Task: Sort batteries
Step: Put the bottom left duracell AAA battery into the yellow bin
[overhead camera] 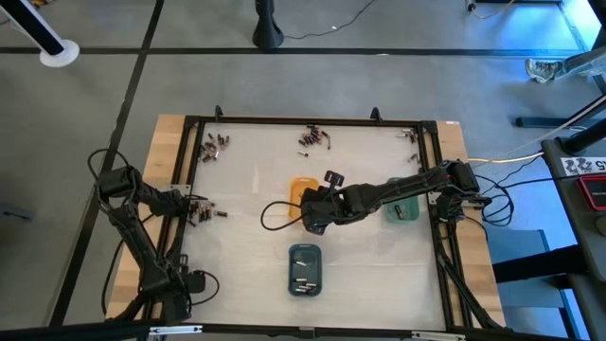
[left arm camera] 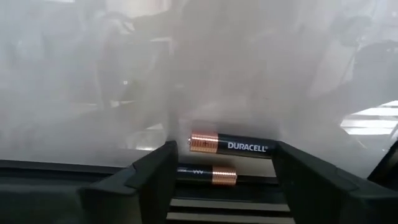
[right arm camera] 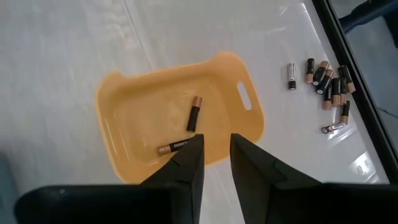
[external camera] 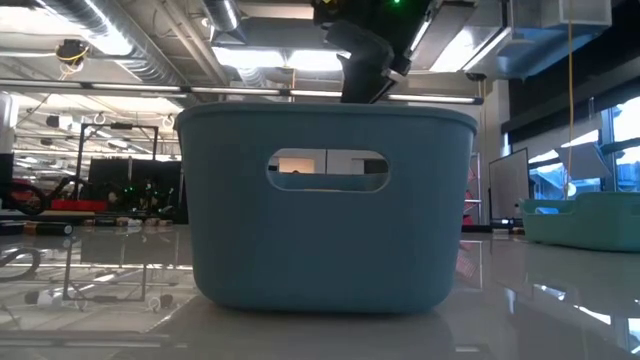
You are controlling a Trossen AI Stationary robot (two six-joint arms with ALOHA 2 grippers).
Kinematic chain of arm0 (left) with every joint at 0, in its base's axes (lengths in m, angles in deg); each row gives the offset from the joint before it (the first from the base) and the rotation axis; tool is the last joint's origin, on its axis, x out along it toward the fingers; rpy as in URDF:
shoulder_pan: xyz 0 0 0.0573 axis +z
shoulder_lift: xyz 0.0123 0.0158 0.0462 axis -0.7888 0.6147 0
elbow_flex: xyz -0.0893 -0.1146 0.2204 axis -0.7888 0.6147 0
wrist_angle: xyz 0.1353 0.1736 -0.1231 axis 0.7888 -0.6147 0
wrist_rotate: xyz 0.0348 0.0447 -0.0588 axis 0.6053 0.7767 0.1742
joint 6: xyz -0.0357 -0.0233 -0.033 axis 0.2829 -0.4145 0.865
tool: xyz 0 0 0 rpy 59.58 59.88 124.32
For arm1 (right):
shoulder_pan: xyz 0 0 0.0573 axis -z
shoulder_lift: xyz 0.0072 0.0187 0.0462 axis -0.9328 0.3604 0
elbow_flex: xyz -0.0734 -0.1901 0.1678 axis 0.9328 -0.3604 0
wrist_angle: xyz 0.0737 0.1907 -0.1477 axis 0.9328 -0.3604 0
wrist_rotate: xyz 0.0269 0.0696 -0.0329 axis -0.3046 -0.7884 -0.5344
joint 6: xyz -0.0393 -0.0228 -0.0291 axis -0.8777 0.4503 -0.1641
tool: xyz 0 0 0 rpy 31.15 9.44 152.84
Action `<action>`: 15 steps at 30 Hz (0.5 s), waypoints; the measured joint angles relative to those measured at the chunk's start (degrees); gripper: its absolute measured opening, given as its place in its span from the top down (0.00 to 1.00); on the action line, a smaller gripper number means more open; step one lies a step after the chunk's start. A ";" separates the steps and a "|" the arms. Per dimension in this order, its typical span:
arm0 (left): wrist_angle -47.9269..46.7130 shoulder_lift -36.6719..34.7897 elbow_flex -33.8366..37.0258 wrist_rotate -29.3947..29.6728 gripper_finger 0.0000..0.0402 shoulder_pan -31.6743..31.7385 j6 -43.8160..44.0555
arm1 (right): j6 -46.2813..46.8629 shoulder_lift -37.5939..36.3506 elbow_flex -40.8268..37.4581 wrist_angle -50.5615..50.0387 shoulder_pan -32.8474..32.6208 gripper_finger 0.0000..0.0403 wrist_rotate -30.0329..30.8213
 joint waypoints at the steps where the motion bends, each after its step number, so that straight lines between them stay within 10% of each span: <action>1: -0.04 0.00 0.00 0.14 0.43 0.11 0.15 | 0.00 0.00 0.00 0.19 0.00 0.80 0.00; 15: -1.30 0.00 -0.13 0.54 0.69 1.12 2.05 | -0.02 0.00 0.02 0.52 0.00 0.80 -0.04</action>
